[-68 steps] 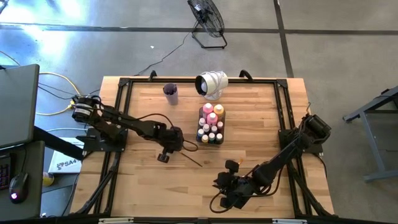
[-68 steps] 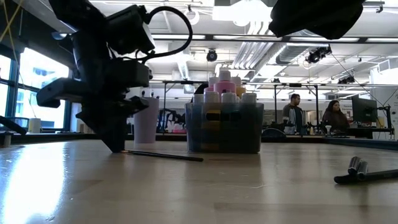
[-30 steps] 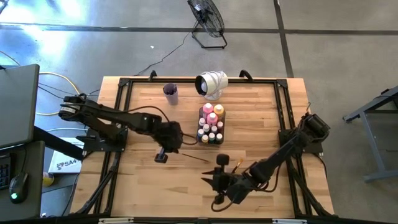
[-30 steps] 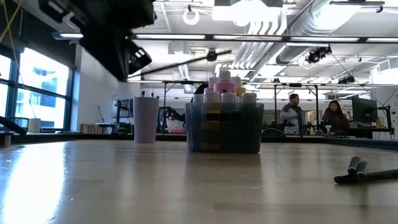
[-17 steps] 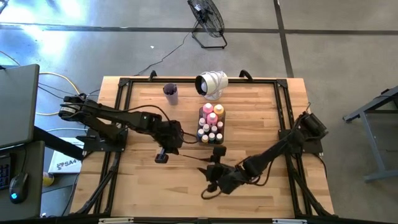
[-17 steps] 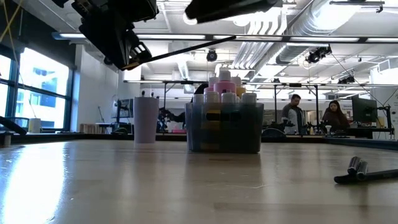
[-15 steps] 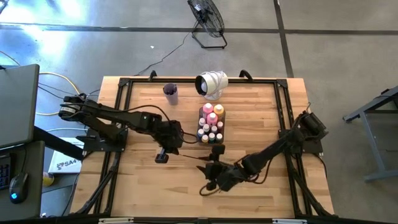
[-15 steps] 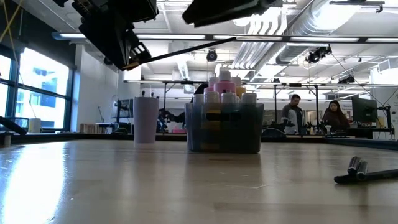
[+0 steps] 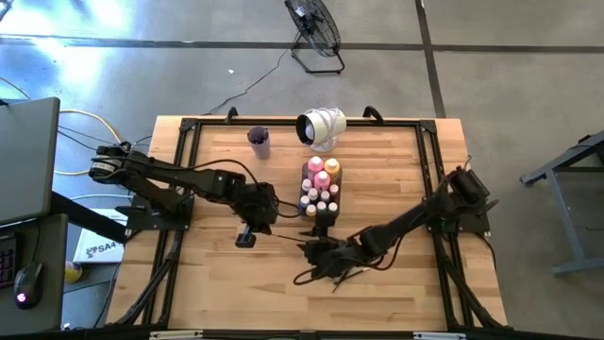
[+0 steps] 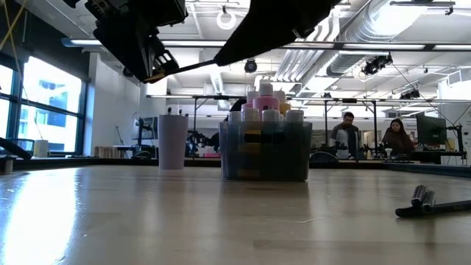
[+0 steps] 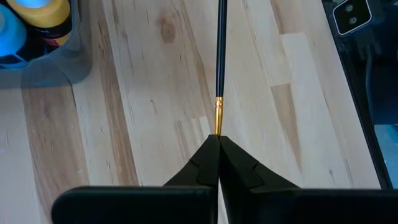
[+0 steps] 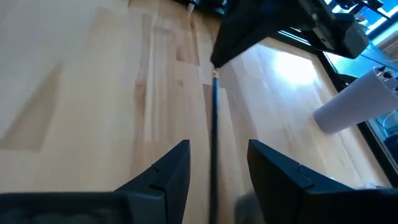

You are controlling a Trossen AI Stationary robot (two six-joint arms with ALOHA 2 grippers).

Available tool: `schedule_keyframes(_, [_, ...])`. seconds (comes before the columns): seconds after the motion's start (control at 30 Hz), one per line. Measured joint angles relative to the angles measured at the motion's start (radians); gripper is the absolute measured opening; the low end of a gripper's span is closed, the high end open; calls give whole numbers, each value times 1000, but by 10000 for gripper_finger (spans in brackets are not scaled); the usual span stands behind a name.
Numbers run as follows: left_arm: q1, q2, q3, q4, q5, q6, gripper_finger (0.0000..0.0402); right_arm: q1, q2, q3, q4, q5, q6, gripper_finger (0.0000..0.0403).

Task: Pick & Place Paint Supplies
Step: Put the gold paint brush into the violet cup

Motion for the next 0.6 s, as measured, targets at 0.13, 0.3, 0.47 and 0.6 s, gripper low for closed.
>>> schedule_keyframes(0.13, [0,0,0,0,1,0,0,-24,0,0,-59,-14,26,150])
schedule_keyframes(0.3, [0,0,0,0,1,0,0,-34,0,0,-83,-48,36,135])
schedule_keyframes(0.47, [0,0,1,0,1,1,0,-32,0,0,-82,-51,34,102])
schedule_keyframes(0.6, [0,0,1,0,0,1,0,-33,0,0,-82,-51,34,73])
